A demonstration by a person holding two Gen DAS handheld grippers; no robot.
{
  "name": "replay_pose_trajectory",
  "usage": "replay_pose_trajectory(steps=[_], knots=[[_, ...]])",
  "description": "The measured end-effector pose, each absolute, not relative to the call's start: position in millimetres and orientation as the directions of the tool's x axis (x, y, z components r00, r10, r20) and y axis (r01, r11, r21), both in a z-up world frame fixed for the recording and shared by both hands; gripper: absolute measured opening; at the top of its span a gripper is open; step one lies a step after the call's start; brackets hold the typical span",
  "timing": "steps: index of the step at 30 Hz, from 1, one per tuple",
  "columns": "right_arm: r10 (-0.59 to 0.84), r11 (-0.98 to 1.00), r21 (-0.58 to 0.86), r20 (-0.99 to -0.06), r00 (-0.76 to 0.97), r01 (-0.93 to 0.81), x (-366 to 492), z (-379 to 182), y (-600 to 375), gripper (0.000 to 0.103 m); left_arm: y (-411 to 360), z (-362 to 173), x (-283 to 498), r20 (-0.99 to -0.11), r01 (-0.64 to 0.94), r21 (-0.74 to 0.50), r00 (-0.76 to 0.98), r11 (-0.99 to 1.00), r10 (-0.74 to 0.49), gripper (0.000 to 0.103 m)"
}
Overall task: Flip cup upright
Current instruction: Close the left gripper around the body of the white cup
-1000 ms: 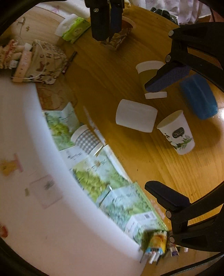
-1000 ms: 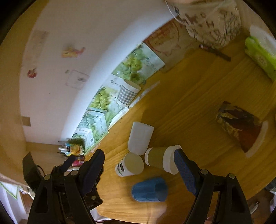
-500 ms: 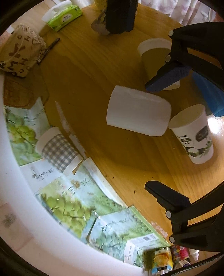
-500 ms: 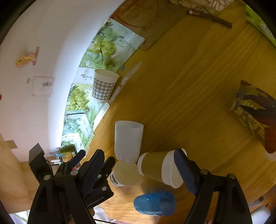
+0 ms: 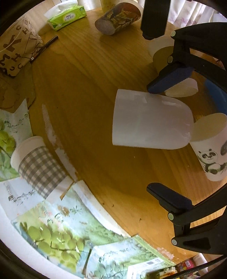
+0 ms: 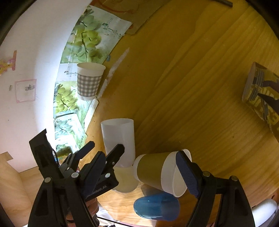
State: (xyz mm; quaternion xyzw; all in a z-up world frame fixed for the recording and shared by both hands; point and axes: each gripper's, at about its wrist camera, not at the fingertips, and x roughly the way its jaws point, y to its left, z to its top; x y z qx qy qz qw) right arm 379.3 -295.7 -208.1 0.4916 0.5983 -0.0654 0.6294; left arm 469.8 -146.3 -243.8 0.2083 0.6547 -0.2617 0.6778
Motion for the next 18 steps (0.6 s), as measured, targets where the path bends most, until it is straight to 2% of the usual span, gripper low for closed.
replay_pose_trajectory(steps=[4, 11, 18], knots=[[0.504, 0.500, 0.538, -0.818, 0.277, 0.679, 377.1, -207.7, -297.8, 0.083, -148.7, -248.8, 471.4, -0.993, 0.614, -0.110, -0.040, 0.781, -0.108, 0.096], [0.497, 0.481, 0.535, -0.819, 0.287, 0.694, 374.9, -207.8, -302.4, 0.083, -152.6, -259.8, 474.8, -0.987, 0.565, -0.157, -0.105, 0.810, -0.118, 0.072], [0.494, 0.468, 0.537, -0.818, 0.296, 0.702, 370.6, -207.1, -305.5, 0.083, -139.4, -262.1, 483.0, -0.978, 0.492, -0.203, -0.134, 0.847, -0.157, 0.072]])
